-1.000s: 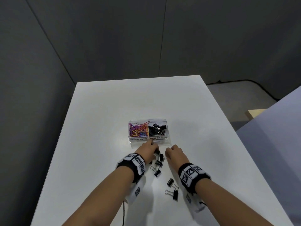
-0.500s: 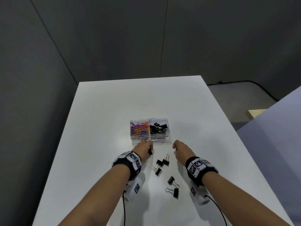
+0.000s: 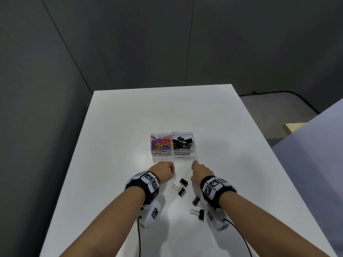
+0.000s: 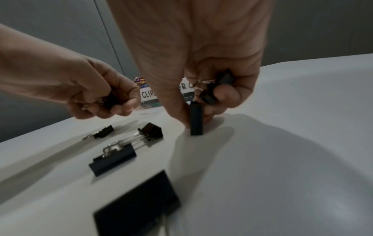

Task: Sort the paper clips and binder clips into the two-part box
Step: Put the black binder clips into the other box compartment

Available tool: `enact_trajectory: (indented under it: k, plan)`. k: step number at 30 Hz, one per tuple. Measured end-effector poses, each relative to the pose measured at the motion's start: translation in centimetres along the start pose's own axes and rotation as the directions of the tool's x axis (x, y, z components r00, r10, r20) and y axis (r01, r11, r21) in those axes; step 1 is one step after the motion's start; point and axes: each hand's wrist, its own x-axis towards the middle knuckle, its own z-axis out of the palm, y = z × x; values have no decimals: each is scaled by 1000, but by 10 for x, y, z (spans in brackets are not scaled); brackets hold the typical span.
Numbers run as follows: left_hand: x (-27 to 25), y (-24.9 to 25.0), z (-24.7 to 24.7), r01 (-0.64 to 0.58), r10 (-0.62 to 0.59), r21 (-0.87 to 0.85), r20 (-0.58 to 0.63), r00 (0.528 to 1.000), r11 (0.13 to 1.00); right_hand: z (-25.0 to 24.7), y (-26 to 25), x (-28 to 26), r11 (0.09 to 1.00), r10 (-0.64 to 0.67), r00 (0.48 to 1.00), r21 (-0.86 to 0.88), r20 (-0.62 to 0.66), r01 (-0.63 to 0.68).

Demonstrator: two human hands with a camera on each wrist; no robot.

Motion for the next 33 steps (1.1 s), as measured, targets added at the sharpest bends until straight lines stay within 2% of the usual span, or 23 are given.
enact_trajectory:
  k: [6,10,13,17,24,28,33]
  plan:
    - [-9,7,9,-54,52,109,23,998,993,0,14,-4,995,1,1000,101,0,-1]
    - [-15,0,7,-84,104,256,-66,992,963,0,32,-19,978,-91,995,194,40,81]
    - [-20,-15,2,-10,46,273,-126,991,962,0,43,-34,955,-145,988,267,46,128]
    - [-24,-27,8,93,-67,256,-106,992,962,9,45,-53,971,-123,985,219,120,95]
    - [-26,-23,29,73,-50,102,-212,976,992,34,35,-63,991,-113,990,87,88,106]
    - [-28,-25,30,74,-55,84,-211,976,994,37,29,-63,991,-134,987,39,89,131]
    - [-33,-30,38,54,-36,85,-198,979,995,26,32,-69,990,-144,989,11,22,144]
